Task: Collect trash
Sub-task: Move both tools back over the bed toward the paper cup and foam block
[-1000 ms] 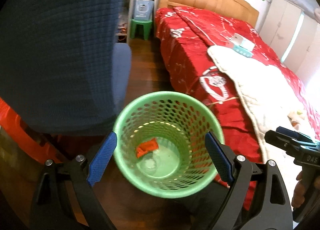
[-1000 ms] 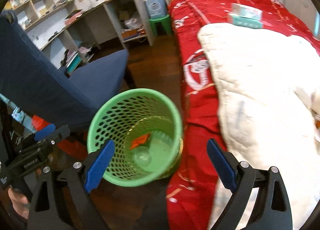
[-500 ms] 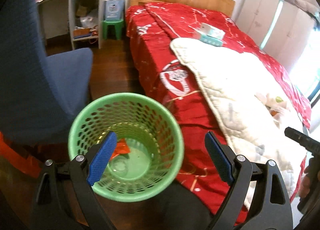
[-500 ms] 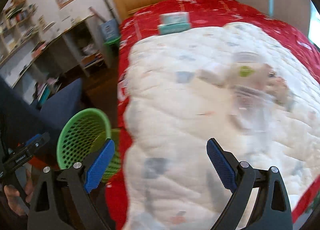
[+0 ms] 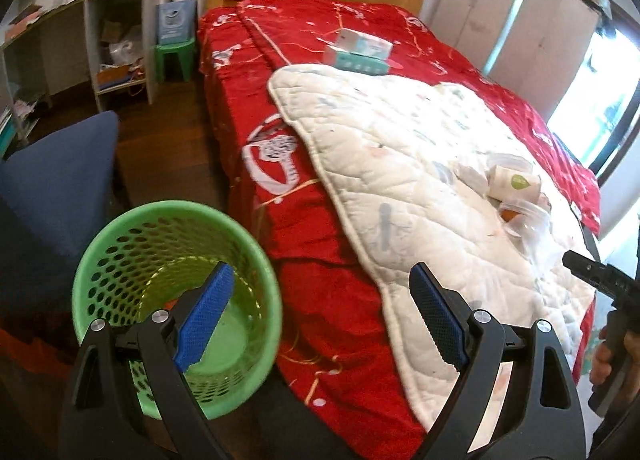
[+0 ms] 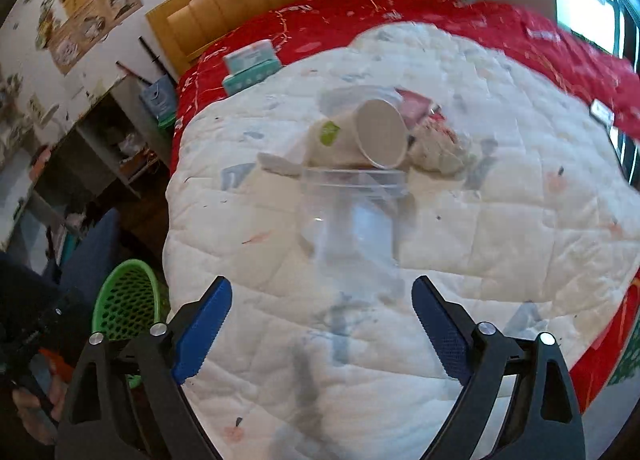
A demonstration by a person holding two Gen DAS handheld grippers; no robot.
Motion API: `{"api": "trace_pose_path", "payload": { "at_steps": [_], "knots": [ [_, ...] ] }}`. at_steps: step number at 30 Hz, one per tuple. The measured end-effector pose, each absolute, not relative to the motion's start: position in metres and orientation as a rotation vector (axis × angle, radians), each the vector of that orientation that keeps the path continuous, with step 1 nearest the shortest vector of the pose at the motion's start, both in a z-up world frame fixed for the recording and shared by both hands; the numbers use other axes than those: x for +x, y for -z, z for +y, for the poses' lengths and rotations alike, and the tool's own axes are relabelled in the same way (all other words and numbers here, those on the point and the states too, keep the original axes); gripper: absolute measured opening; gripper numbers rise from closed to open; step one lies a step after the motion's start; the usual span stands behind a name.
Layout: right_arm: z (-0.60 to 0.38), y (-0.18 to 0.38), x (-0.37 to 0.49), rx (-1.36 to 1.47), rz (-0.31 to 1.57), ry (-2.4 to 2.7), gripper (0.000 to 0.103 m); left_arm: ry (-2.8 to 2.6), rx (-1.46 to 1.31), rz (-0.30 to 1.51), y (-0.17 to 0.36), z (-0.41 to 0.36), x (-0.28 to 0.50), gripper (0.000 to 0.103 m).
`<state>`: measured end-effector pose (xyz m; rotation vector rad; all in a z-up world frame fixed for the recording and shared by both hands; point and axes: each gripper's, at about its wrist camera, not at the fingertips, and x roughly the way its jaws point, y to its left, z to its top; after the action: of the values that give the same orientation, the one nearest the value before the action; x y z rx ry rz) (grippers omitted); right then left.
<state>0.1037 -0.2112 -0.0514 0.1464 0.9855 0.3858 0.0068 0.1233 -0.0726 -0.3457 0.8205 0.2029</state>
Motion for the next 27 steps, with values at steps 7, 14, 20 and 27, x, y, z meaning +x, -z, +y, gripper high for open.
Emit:
{"api": "trace_pose_path", "payload": {
  "at_steps": [7, 14, 20, 27],
  "knots": [
    [-0.233, 0.069, 0.128, 0.270, 1.038, -0.400, 0.081, -0.180, -0.328, 0.842, 0.078, 0.109, 0.024, 0.088],
    [-0.241, 0.062, 0.150, 0.305, 1.008, -0.416, 0.081, -0.182, -0.316, 0.861, 0.082, 0.103, 0.034, 0.088],
    [-0.236, 0.058, 0.176, 0.261, 1.003, -0.437, 0.087, -0.185, -0.312, 0.886, 0.089, 0.101, 0.039, 0.088],
    [-0.220, 0.065, 0.199, 0.170, 1.027, -0.464, 0.091, -0.184, -0.315, 0.896, 0.092, 0.099, 0.047, 0.088]
  ]
}}
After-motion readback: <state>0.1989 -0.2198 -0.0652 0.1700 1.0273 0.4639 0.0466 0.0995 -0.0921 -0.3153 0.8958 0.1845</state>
